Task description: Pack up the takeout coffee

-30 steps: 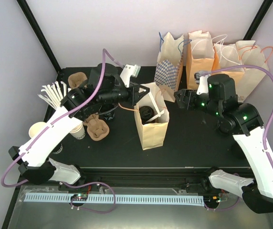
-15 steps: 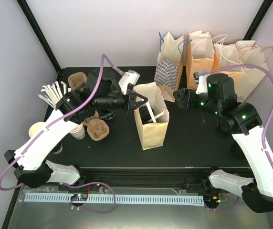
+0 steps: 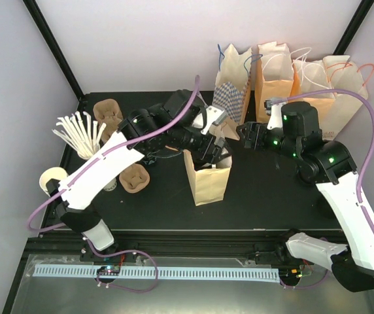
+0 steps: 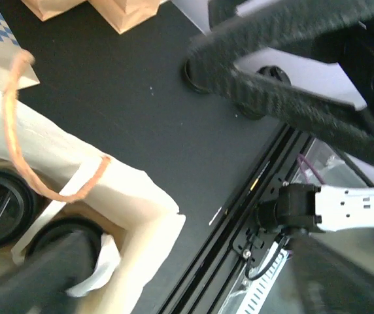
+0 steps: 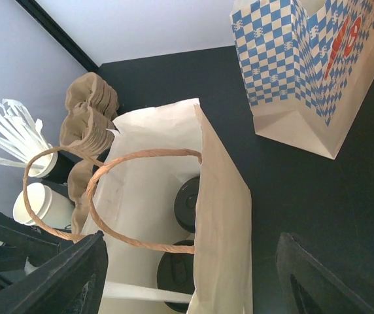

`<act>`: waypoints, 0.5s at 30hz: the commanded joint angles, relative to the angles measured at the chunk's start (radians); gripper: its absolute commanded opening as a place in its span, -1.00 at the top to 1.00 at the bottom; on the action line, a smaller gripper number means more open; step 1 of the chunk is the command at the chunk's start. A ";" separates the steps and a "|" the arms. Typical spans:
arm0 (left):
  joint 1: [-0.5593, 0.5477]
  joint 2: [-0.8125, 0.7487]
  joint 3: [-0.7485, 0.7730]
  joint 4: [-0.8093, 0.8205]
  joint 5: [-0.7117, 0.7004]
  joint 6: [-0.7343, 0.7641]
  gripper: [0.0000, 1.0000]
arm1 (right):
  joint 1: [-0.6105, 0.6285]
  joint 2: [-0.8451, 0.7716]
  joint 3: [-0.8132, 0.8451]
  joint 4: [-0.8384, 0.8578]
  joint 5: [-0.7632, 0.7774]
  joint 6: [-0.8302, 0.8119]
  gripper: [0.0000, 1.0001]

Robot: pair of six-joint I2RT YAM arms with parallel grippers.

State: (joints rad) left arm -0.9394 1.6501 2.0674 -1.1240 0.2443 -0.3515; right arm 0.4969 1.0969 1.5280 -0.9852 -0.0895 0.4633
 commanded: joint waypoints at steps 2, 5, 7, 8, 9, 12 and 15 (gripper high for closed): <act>-0.023 -0.050 0.042 -0.059 -0.078 0.033 -0.98 | -0.004 -0.021 -0.017 0.020 0.017 0.019 -0.47; -0.006 -0.096 0.040 -0.050 -0.138 0.015 -0.98 | -0.004 -0.023 -0.025 0.014 0.024 0.018 -0.47; 0.004 -0.138 0.039 -0.059 -0.216 -0.001 -0.97 | -0.004 -0.027 -0.036 0.016 0.028 0.014 -0.51; 0.008 -0.161 0.032 -0.065 -0.255 -0.008 -0.97 | -0.004 -0.032 -0.043 0.017 0.031 0.012 -0.54; 0.014 -0.185 0.021 -0.070 -0.298 -0.013 -0.98 | -0.004 -0.036 -0.052 0.020 0.034 0.009 -0.58; 0.041 -0.265 -0.056 -0.089 -0.423 -0.044 -0.97 | -0.004 -0.062 -0.089 0.032 0.090 0.001 -0.77; 0.094 -0.375 -0.219 -0.069 -0.478 -0.080 -0.97 | -0.005 -0.130 -0.178 0.075 0.182 -0.034 -0.88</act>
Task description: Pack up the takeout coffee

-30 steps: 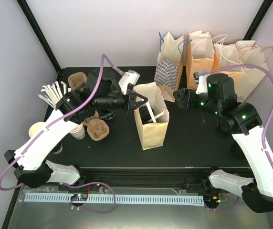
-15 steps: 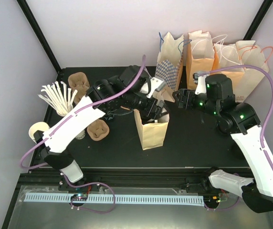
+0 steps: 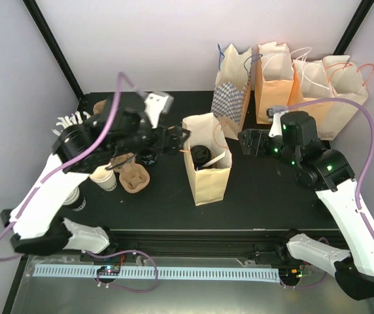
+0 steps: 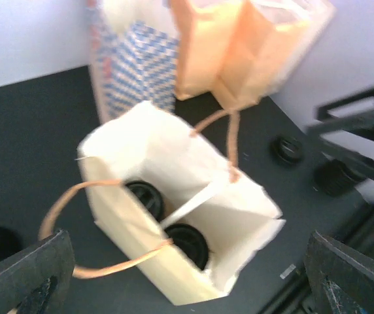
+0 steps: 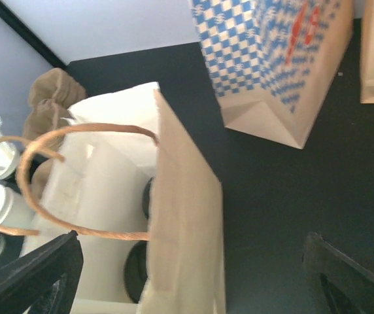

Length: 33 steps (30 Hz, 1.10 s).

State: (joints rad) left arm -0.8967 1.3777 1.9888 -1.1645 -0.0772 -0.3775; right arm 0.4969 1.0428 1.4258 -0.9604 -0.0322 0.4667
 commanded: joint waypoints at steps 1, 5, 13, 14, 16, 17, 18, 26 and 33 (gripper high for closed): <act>0.069 -0.153 -0.205 -0.007 -0.171 -0.061 -0.97 | -0.005 -0.105 -0.120 0.075 0.148 -0.053 -0.91; 0.087 -0.357 -0.562 0.189 -0.258 -0.038 -0.98 | -0.004 -0.288 -0.351 0.259 0.298 -0.041 -0.97; 0.088 -0.834 -1.164 0.708 -0.352 0.031 -0.98 | -0.004 -0.759 -0.842 0.747 0.128 -0.283 -1.00; 0.089 -0.871 -1.210 0.743 -0.373 0.039 -0.98 | -0.004 -0.806 -0.889 0.787 0.107 -0.304 -1.00; 0.091 -0.900 -1.260 0.744 -0.414 0.061 -0.98 | -0.004 -0.880 -0.952 0.823 0.121 -0.296 -1.00; 0.091 -0.888 -1.266 0.729 -0.428 0.075 -0.98 | -0.004 -0.891 -0.963 0.806 0.140 -0.283 -1.00; 0.091 -0.872 -1.269 0.708 -0.445 0.080 -0.98 | -0.004 -0.891 -0.965 0.777 0.147 -0.286 -1.00; 0.103 -0.784 -1.439 0.851 -0.642 0.172 -0.98 | -0.004 -0.831 -1.036 0.787 0.348 -0.417 -1.00; 0.292 -0.763 -1.543 1.093 -0.527 0.286 -0.98 | -0.057 -0.698 -1.146 1.015 0.391 -0.388 -1.00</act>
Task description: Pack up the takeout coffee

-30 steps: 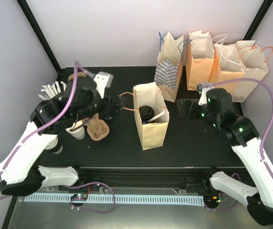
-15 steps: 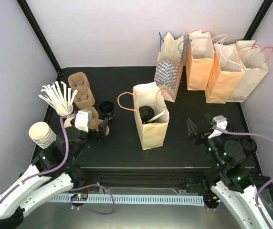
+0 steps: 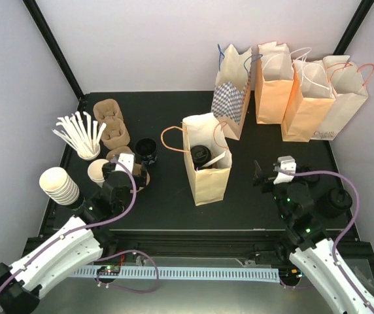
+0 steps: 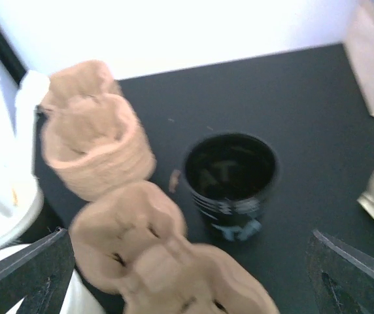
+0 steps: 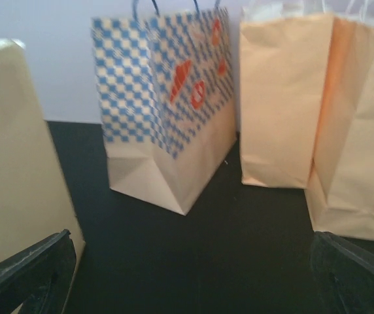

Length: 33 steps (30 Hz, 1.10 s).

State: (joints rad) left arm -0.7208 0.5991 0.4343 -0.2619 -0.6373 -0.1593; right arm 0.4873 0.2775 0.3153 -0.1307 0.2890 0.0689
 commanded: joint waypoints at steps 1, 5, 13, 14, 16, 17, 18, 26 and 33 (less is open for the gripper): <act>0.164 0.032 0.002 0.220 0.050 0.086 -0.98 | -0.071 0.099 -0.042 0.235 0.040 0.004 -1.00; 0.297 0.089 -0.022 0.335 0.132 0.169 -0.98 | -0.218 0.249 -0.042 0.354 -0.101 -0.003 -1.00; 0.488 0.285 -0.062 0.576 0.266 0.231 -0.98 | -0.368 0.548 -0.056 0.624 -0.267 -0.030 -1.00; 0.498 0.313 -0.067 0.610 0.267 0.230 -0.98 | -0.371 0.582 -0.056 0.658 -0.263 -0.030 -1.00; 0.516 0.370 -0.074 0.667 0.270 0.207 -0.98 | -0.380 0.646 -0.058 0.725 -0.255 -0.025 -1.00; 0.522 0.396 -0.077 0.694 0.272 0.198 -0.98 | -0.386 0.675 -0.059 0.757 -0.260 -0.027 -1.00; 0.527 0.421 -0.081 0.732 0.278 0.196 -0.98 | -0.394 0.700 -0.059 0.781 -0.266 -0.032 -1.00; 0.578 0.573 -0.093 0.900 0.324 0.218 -0.98 | -0.434 0.825 -0.078 0.928 -0.289 -0.031 -1.00; 0.615 0.643 -0.084 0.998 0.422 0.259 -0.98 | -0.442 0.896 -0.078 0.994 -0.316 -0.061 -1.00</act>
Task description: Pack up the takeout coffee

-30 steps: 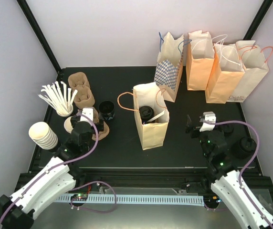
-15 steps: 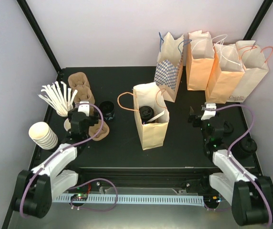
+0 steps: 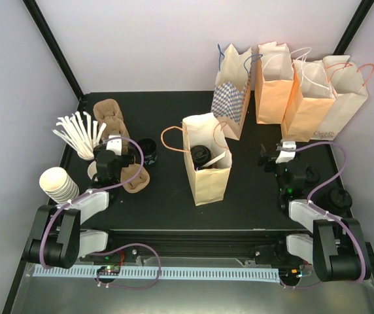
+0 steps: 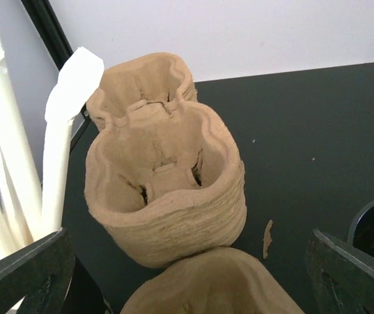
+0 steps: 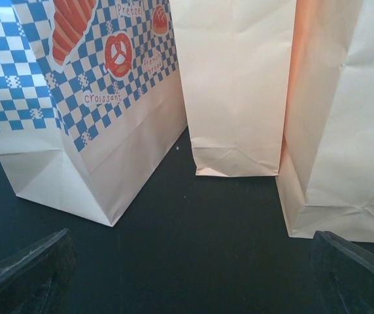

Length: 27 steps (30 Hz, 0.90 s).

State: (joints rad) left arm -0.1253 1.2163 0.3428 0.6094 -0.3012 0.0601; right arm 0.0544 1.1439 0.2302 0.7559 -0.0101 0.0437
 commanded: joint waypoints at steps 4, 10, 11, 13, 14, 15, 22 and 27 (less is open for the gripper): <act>0.039 0.057 0.029 0.130 0.103 0.024 -0.98 | -0.013 0.091 0.056 0.092 -0.031 -0.076 -1.00; 0.067 0.147 -0.027 0.296 0.154 -0.011 -0.98 | -0.049 0.188 0.078 0.154 -0.101 -0.089 -1.00; 0.068 0.157 -0.030 0.312 0.167 -0.005 -0.98 | -0.057 0.205 0.083 0.161 -0.106 -0.080 -1.00; 0.072 0.165 -0.042 0.339 0.180 -0.002 -0.98 | -0.071 0.237 0.082 0.196 -0.098 -0.057 -1.00; 0.072 0.166 -0.047 0.347 0.180 -0.001 -0.98 | -0.077 0.243 0.076 0.205 -0.076 -0.041 -1.00; 0.072 0.164 -0.045 0.343 0.180 -0.003 -0.98 | -0.081 0.253 0.066 0.241 -0.062 -0.031 -1.00; 0.072 0.164 -0.046 0.344 0.177 -0.006 -0.98 | -0.081 0.255 0.057 0.252 -0.055 -0.034 -1.00; 0.071 0.163 -0.047 0.342 0.177 -0.008 -0.98 | -0.081 0.255 0.057 0.252 -0.055 -0.034 -1.00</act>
State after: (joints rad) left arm -0.0647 1.3701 0.3042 0.9115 -0.1482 0.0692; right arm -0.0216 1.3998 0.2928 0.9409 -0.0879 0.0063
